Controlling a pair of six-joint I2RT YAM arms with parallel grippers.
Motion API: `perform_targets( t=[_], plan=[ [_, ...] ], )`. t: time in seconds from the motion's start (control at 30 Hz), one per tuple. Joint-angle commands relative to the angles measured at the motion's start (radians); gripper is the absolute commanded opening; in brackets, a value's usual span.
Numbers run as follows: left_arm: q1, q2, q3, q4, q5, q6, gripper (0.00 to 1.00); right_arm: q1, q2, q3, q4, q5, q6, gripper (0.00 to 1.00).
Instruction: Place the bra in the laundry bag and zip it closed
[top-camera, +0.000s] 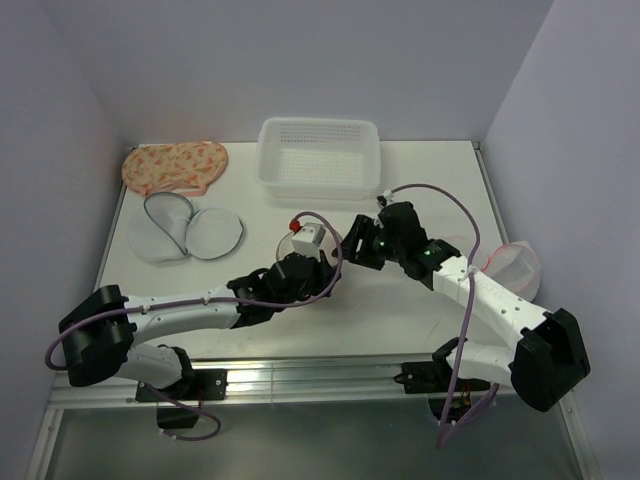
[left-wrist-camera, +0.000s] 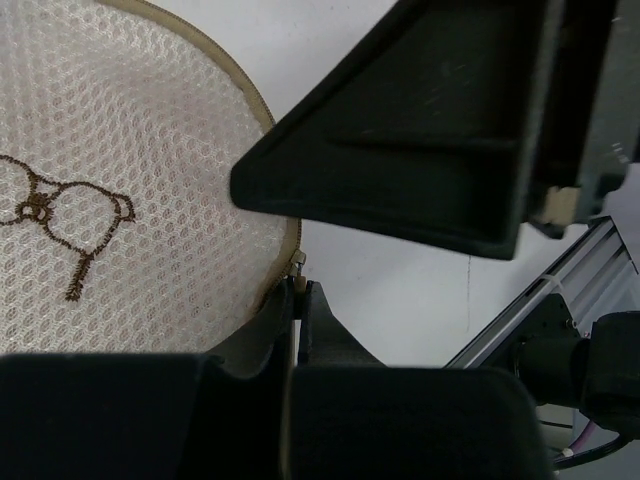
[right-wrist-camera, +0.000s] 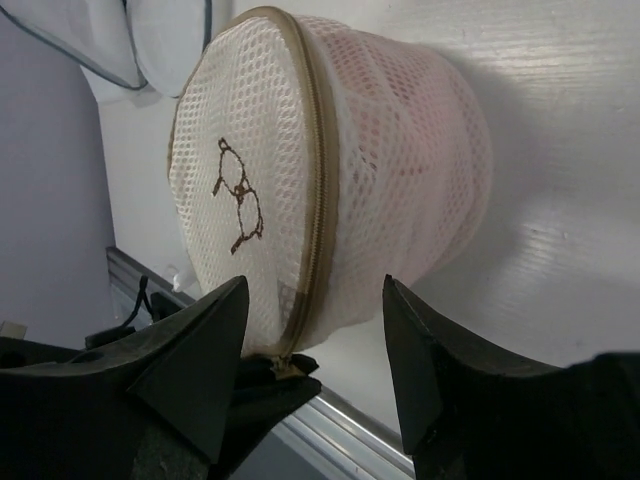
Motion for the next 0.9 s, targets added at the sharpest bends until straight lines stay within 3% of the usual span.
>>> perform_targets(
  t=[0.0, 0.07, 0.2, 0.27, 0.47, 0.87],
  plan=[
    [-0.007, 0.014, 0.058, 0.05, 0.027, 0.023, 0.0, 0.022, 0.016, -0.022, 0.127, 0.008, 0.074, 0.63],
    [-0.007, 0.023, 0.061, 0.044, 0.028, 0.023, 0.0, 0.022, 0.031, -0.036, 0.163, 0.008, 0.089, 0.58],
    [-0.007, 0.021, 0.058, 0.027, 0.025, 0.015, 0.0, 0.022, 0.065, -0.037, 0.167, 0.031, 0.088, 0.3],
    [-0.007, -0.002, 0.046, -0.006, 0.005, 0.006, 0.0, 0.012, 0.08, -0.021, 0.156, 0.033, 0.059, 0.21],
    [0.013, -0.13, -0.037, -0.1, -0.044, -0.017, 0.0, -0.084, 0.137, 0.013, 0.165, -0.101, -0.061, 0.18],
    [0.207, -0.366, -0.239, -0.186, -0.009, -0.054, 0.0, -0.217, 0.171, 0.061, 0.133, -0.28, -0.242, 0.17]
  ],
)
